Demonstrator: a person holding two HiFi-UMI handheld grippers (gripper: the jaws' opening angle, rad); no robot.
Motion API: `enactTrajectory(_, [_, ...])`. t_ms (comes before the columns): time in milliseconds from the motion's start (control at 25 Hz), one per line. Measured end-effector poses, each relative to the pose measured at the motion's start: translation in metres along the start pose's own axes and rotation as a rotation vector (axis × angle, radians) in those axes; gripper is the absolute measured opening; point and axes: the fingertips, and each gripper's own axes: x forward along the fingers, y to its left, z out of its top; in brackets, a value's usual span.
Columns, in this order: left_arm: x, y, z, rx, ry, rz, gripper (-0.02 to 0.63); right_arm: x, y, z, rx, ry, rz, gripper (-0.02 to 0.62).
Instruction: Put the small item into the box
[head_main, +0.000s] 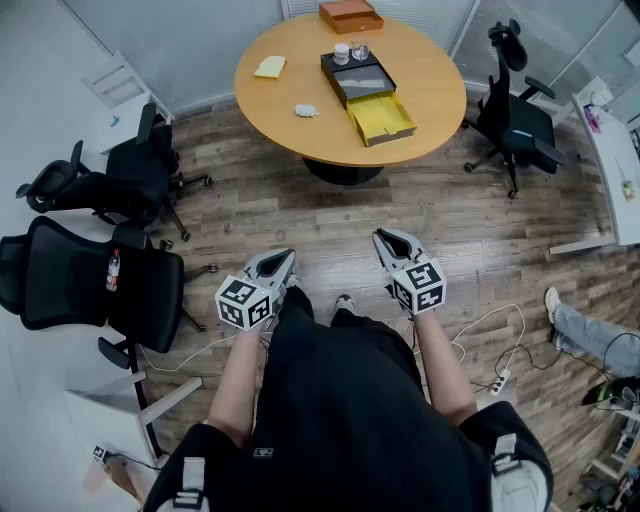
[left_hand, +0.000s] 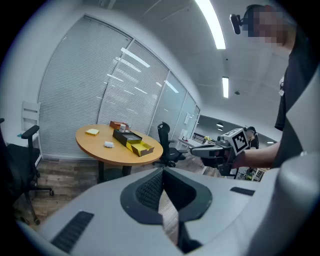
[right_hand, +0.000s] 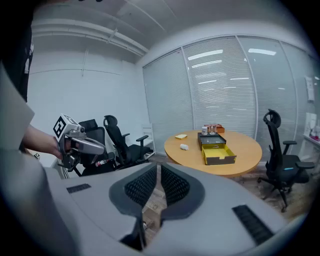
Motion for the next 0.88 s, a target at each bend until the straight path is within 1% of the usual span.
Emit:
enactTrajectory(160, [0.001, 0.002, -0.001, -0.008, 0.001, 0.002, 0.006, 0.002, 0.000, 0.000, -0.001, 0.000, 0.010, 0.023])
enactTrajectory(320, [0.009, 0.004, 0.000, -0.016, 0.000, 0.003, 0.006, 0.006, -0.011, 0.000, 0.066, -0.016, 0.017, 0.023])
enactTrajectory(480, [0.015, 0.008, 0.001, -0.021, 0.001, -0.001, 0.006, 0.010, -0.020, -0.002, 0.055, 0.002, 0.010, 0.023])
enactTrajectory(640, [0.019, 0.022, 0.001, -0.032, 0.010, -0.008, 0.006, 0.021, -0.025, -0.007, 0.064, 0.021, -0.001, 0.023])
enactTrajectory(880, [0.030, 0.045, 0.012, -0.044, 0.025, -0.029, 0.006, 0.042, -0.028, -0.001, 0.102, 0.032, 0.000, 0.023])
